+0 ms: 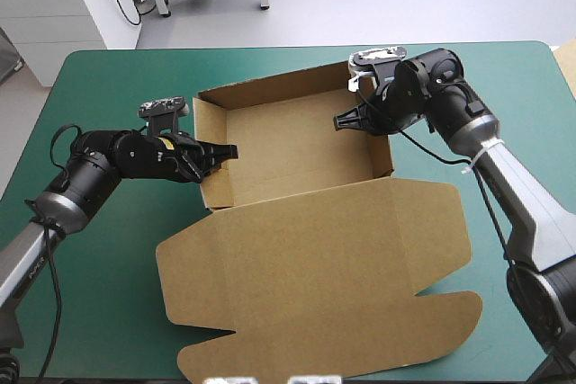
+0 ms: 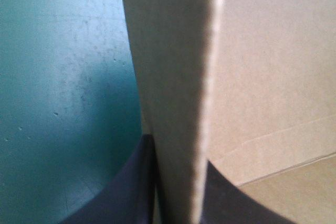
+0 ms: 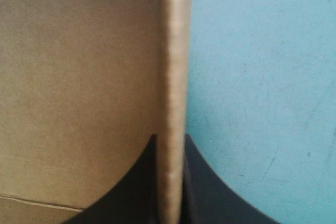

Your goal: Fold the box

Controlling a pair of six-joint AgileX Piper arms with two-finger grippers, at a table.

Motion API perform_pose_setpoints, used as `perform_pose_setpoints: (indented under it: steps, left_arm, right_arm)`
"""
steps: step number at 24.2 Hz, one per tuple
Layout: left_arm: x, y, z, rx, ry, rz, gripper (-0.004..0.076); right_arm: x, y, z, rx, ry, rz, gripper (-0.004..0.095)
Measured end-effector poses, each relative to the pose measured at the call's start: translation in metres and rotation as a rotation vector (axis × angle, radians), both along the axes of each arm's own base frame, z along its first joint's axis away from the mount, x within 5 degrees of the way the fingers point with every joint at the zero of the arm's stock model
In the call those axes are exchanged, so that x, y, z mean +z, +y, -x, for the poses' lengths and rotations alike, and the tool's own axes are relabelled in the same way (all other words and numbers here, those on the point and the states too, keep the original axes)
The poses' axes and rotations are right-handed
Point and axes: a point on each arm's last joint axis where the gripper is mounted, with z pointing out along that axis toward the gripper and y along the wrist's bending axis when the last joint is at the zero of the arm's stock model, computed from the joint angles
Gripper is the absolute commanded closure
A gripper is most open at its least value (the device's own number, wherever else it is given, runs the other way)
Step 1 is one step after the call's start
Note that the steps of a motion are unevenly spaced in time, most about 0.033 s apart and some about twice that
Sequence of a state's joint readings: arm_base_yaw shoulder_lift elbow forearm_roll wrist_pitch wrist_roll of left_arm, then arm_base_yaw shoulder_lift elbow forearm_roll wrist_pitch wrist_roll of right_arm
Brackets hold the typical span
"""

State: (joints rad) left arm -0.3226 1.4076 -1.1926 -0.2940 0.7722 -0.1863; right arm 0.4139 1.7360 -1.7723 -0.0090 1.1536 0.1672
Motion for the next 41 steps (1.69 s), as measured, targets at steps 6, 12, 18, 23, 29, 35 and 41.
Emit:
perform_pose_setpoints:
  steps: [6,12,18,23,29,35,41]
  left_arm:
    - [0.014,-0.001,-0.008,-0.031,-0.017,-0.075,0.0731]
    - [0.014,-0.010,-0.045,-0.072,0.058,-0.172,0.0731]
    - [-0.041,-0.024,-0.085,-0.095,0.208,-0.228,0.0731]
    - [-0.074,-0.030,-0.100,-0.100,0.286,-0.236,0.0731]
    - [-0.078,-0.032,-0.104,-0.121,0.286,-0.240,0.0724]
    - [-0.076,-0.033,-0.106,-0.130,0.297,-0.244,0.0605]
    - [-0.059,-0.037,-0.112,-0.159,0.300,-0.235,0.0372]
  right_arm:
    - [0.000,0.002,0.003,-0.018,0.015,-0.007,0.0923]
    - [-0.017,0.006,-0.006,-0.057,0.082,-0.003,0.0923]
    - [-0.072,0.013,-0.032,-0.088,0.207,0.055,0.0923]
    - [-0.095,0.009,-0.042,-0.113,0.280,0.068,0.0923]
    - [-0.100,-0.008,-0.049,-0.161,0.355,-0.033,0.0913]
    - [-0.100,-0.008,-0.049,-0.140,0.354,-0.032,0.0653]
    - [-0.100,-0.009,-0.049,-0.120,0.349,-0.010,0.0504]
